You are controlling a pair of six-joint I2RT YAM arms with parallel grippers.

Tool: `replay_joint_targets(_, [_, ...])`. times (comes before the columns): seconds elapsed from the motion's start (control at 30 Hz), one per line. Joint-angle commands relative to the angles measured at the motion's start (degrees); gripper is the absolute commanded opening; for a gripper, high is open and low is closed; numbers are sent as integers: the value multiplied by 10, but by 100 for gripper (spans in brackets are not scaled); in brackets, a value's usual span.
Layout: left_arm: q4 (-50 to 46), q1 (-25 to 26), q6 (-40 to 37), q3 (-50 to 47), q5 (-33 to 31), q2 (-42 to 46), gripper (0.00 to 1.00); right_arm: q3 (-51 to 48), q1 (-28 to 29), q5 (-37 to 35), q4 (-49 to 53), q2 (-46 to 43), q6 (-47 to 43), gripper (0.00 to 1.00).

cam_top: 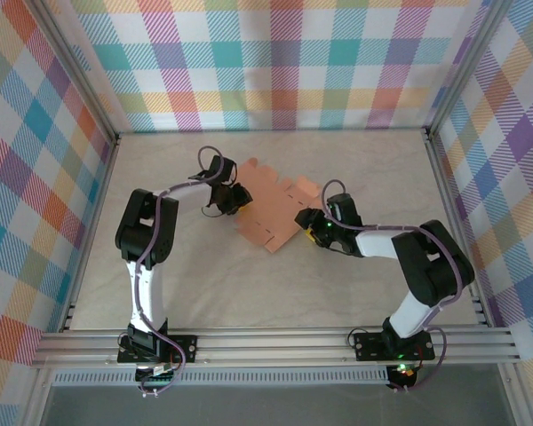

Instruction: Fold the paper box

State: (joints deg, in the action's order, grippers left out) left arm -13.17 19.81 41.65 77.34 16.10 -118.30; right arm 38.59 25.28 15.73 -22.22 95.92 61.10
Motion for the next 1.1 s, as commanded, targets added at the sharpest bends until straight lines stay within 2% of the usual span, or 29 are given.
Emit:
replay_joint_targets(0.0, [-55, -1, 34, -51, -5, -6, 26, 25, 5, 12, -47, 20, 5, 57])
replay_joint_targets(0.17, [-5, -1, 74, -116, -18, 32, 27, 35, 5, 9, -50, 41, -13, 47])
replay_joint_targets(0.5, [9, 6, 89, -172, -48, 76, 31, 34, 5, 10, -50, 39, -21, 23])
replay_joint_targets(0.57, [13, 9, 86, -177, -56, 91, 40, 36, 5, 6, -36, 34, -30, 15])
replay_joint_targets(0.67, [2, 16, 71, -175, -87, 128, 58, 46, 3, 4, 4, 24, -59, 1])
replay_joint_targets(0.8, [-81, 28, 13, -135, -151, 185, 77, 93, -3, 34, 113, 18, -146, 0])
replay_joint_targets(0.83, [-102, 28, -2, -122, -156, 192, 86, 116, -6, 57, 152, 26, -179, 0])
replay_joint_targets(0.93, [-139, 28, -36, -90, -152, 202, 94, 189, -10, 98, 289, 55, -281, 0])
replay_joint_targets(0.97, [-145, 29, -39, -85, -149, 204, 100, 214, -11, 104, 337, 66, -313, 0])
replay_joint_targets(1.07, [-138, 32, -45, -90, -149, 219, 100, 287, -13, 91, 473, 99, -405, 0])
